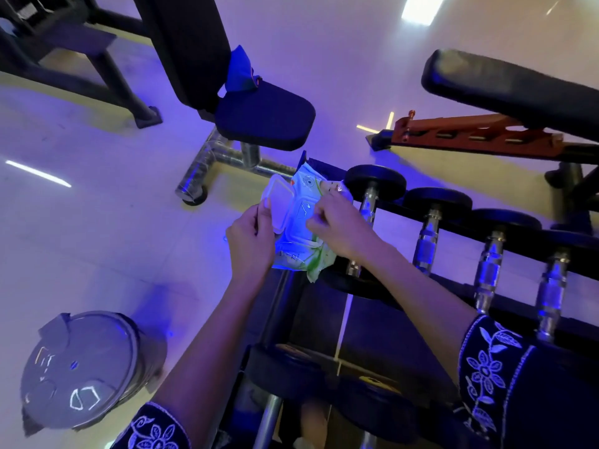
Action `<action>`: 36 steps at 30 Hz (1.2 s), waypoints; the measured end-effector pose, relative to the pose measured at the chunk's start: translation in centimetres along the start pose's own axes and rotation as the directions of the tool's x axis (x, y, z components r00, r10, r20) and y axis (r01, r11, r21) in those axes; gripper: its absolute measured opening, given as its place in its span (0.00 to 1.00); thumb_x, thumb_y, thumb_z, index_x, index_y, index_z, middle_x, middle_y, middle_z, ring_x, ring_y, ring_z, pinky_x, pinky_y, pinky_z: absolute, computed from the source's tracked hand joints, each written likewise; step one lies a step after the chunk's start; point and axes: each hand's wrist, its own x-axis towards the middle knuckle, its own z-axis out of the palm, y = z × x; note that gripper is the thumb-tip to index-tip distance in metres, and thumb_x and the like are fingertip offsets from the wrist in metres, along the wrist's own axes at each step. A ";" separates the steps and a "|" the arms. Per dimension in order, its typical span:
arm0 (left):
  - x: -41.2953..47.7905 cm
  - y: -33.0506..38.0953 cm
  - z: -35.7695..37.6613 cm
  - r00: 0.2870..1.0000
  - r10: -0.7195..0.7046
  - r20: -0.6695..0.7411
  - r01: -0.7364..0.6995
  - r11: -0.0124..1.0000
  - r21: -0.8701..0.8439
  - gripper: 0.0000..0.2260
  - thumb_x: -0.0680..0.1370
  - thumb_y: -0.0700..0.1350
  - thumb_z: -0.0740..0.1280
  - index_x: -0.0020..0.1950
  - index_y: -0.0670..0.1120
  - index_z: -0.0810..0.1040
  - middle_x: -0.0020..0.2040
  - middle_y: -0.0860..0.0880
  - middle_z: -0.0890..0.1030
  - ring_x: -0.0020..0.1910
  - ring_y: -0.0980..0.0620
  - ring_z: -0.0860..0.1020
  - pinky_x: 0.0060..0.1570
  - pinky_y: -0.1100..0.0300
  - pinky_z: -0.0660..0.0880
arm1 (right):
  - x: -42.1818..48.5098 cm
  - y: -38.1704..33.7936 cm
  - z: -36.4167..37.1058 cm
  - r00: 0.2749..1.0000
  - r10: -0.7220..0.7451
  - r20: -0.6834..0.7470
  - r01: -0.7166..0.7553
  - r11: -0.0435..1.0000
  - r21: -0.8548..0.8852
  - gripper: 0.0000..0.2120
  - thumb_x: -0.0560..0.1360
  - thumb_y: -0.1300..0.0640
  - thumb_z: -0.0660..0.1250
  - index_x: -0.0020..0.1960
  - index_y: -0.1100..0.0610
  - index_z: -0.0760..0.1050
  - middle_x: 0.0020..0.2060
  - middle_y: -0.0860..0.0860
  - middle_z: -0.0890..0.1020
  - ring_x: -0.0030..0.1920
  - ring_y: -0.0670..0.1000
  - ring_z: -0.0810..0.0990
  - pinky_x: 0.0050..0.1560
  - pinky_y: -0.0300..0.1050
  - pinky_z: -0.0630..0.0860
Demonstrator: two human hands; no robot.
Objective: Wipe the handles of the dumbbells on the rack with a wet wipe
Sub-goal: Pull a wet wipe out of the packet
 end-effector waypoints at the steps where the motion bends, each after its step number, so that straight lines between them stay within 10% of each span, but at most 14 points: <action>1: 0.0 0.0 0.0 1.000 -0.009 0.000 0.009 1.000 -0.007 0.21 0.82 0.55 0.58 0.32 0.47 0.60 0.27 0.53 0.58 0.29 0.47 0.77 0.36 0.43 0.77 | -0.2 0.3 -0.4 1.000 0.021 -0.018 -0.020 0.997 0.073 0.08 0.71 0.61 0.62 0.35 0.62 0.68 0.36 0.56 0.71 0.37 0.50 0.68 0.37 0.44 0.63; 13: 0.0 0.0 -0.2 0.999 -0.032 0.031 0.032 0.999 -0.014 0.23 0.81 0.58 0.57 0.33 0.45 0.61 0.27 0.51 0.60 0.32 0.37 0.76 0.36 0.37 0.76 | -0.1 0.0 0.9 0.977 -0.213 -0.031 0.188 0.917 -0.352 0.10 0.76 0.60 0.61 0.38 0.61 0.76 0.39 0.52 0.69 0.51 0.55 0.70 0.37 0.49 0.73; 17: -0.2 0.5 0.1 0.999 -0.043 -0.025 0.042 0.999 -0.004 0.21 0.83 0.52 0.58 0.32 0.46 0.60 0.26 0.52 0.59 0.25 0.56 0.73 0.36 0.41 0.79 | 0.4 -0.6 0.7 0.981 -0.191 0.025 0.184 0.895 -0.406 0.07 0.74 0.64 0.62 0.49 0.62 0.78 0.47 0.54 0.73 0.55 0.55 0.70 0.37 0.46 0.68; 20: -0.3 0.8 0.1 0.998 -0.030 -0.046 0.031 0.999 0.015 0.21 0.84 0.49 0.58 0.31 0.49 0.59 0.24 0.54 0.59 0.26 0.54 0.68 0.35 0.42 0.78 | 0.6 -0.8 1.0 0.972 -0.211 0.099 0.231 0.818 -0.527 0.08 0.74 0.63 0.61 0.52 0.62 0.71 0.52 0.56 0.71 0.57 0.56 0.67 0.44 0.48 0.69; 22: -0.4 0.9 0.1 0.999 -0.022 -0.029 0.023 1.000 0.017 0.21 0.84 0.51 0.58 0.31 0.49 0.60 0.24 0.54 0.59 0.29 0.43 0.74 0.35 0.43 0.78 | 0.6 -0.1 0.8 0.973 -0.194 0.126 0.230 0.871 -0.435 0.06 0.75 0.60 0.59 0.50 0.61 0.70 0.51 0.58 0.72 0.57 0.58 0.69 0.55 0.50 0.68; 26: -0.3 1.0 0.2 1.000 0.028 -0.011 -0.027 0.998 0.056 0.20 0.84 0.50 0.57 0.33 0.48 0.60 0.27 0.52 0.60 0.29 0.43 0.67 0.31 0.47 0.70 | 0.5 0.8 -0.5 0.994 -0.069 0.081 0.069 0.998 0.007 0.06 0.76 0.64 0.57 0.41 0.62 0.70 0.42 0.57 0.74 0.46 0.51 0.72 0.45 0.45 0.68; 30: -0.8 1.1 0.5 0.998 0.066 -0.021 -0.064 0.995 0.076 0.20 0.84 0.46 0.58 0.32 0.49 0.59 0.26 0.54 0.57 0.28 0.55 0.59 0.29 0.59 0.58 | 0.0 1.1 -2.0 0.990 0.138 0.032 -0.128 0.781 0.612 0.08 0.78 0.60 0.58 0.45 0.65 0.71 0.43 0.54 0.72 0.40 0.46 0.70 0.42 0.43 0.74; 36: -1.1 1.3 0.9 0.998 0.028 -0.063 -0.024 0.998 0.058 0.20 0.84 0.47 0.58 0.32 0.51 0.59 0.26 0.53 0.57 0.28 0.55 0.57 0.29 0.51 0.66 | -1.1 1.6 -1.0 0.986 0.168 -0.013 -0.146 0.890 0.431 0.15 0.74 0.49 0.65 0.42 0.63 0.72 0.33 0.50 0.71 0.36 0.48 0.70 0.48 0.59 0.79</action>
